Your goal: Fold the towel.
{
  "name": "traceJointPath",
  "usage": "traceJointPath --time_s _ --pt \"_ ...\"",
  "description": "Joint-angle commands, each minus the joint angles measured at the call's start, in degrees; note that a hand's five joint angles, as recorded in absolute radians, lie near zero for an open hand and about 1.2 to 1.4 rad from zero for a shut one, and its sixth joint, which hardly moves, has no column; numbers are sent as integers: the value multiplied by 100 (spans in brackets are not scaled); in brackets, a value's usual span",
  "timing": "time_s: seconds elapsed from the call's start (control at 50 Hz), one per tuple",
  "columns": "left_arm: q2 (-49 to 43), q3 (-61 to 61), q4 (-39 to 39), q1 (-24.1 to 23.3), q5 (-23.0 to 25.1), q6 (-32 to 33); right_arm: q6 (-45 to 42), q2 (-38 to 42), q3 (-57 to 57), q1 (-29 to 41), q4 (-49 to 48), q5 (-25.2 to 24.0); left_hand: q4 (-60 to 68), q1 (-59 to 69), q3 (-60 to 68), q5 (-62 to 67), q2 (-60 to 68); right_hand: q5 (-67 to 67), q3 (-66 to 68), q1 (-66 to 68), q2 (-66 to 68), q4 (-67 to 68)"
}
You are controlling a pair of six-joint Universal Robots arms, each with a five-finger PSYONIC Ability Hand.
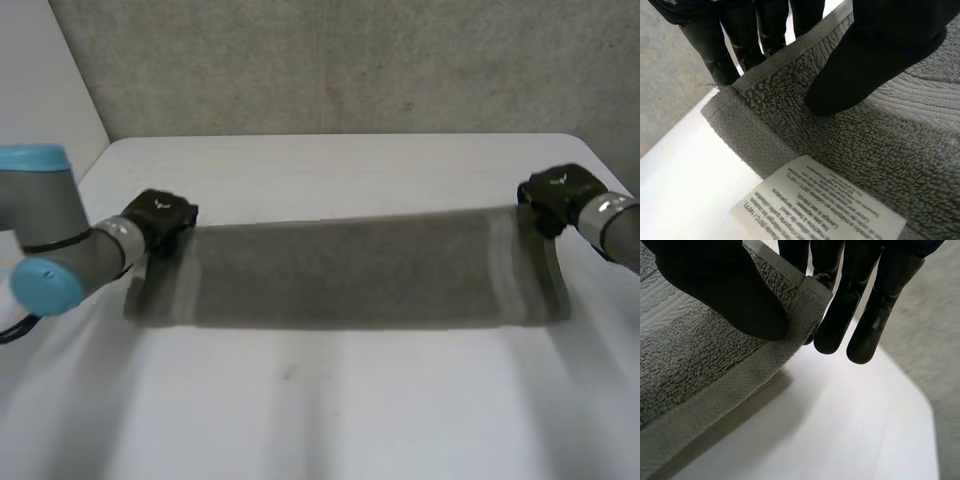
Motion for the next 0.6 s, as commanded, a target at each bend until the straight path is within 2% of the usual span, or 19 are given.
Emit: traceJointPath --time_s 0.02,0.14,0.16,0.18,0.2,0.22,0.24,0.28,0.3,0.44,0.6 --pt "-964 1458 18 -234 9 -108 184 716 -1004 228 -333 353 1025 1418 1033 1102 1018 1061 1039 20 1047 1029" --pt "-1464 2291 44 -340 -78 -231 184 1163 -1566 342 -333 545 1025 1418 1033 1102 1018 1061 1039 20 1047 1029" --pt "-1543 2397 44 -348 -122 -318 184 1216 -1645 350 -306 589 1025 1418 1033 1102 1018 -2281 -2302 -3321 -2295 -2313" --pt "-1544 2398 44 -348 -123 -319 184 1217 -1646 351 -306 590 1025 1418 1033 1102 1018 -2314 -2336 -3355 -2328 -2346" --pt "-1579 2416 44 -357 -140 -380 175 1269 -1707 368 -271 642 -2304 -1910 -2296 -2226 -2310 -5939 -5961 -6980 -5953 -5971" --pt "-1579 2416 44 -357 -140 -381 184 1296 -1725 403 -245 703 -2337 -1944 -2329 -2259 -2343 -5939 -5961 -6980 -5953 -5971" --pt "-1579 2390 53 -375 -175 -433 184 1296 -1725 403 -245 704 -5975 -5582 -5967 -5898 -5982 -5939 -5961 -6980 -5953 -5971" --pt "-1588 2363 53 -401 -175 -460 184 1296 -1725 438 -236 739 -5634 -5241 -5626 -5557 -5641 -5939 -5961 -6980 -5953 -5971" --pt "-1571 2320 44 -427 -175 -469 184 1261 -1699 447 -227 757 -5975 -5582 -5967 -5898 -5982 -5939 -5961 -6980 -5953 -5971" --pt "-1342 1994 0 -427 -202 -477 219 883 -1409 447 -34 757 -5975 -5582 -5967 -5898 -5982 -5939 -5961 -6980 -5953 -5971" --pt "-182 465 0 -322 -228 -557 219 -154 -134 403 195 722 -5975 -5582 -5967 -5898 -5982 -5939 -5961 -6980 -5953 -5971"
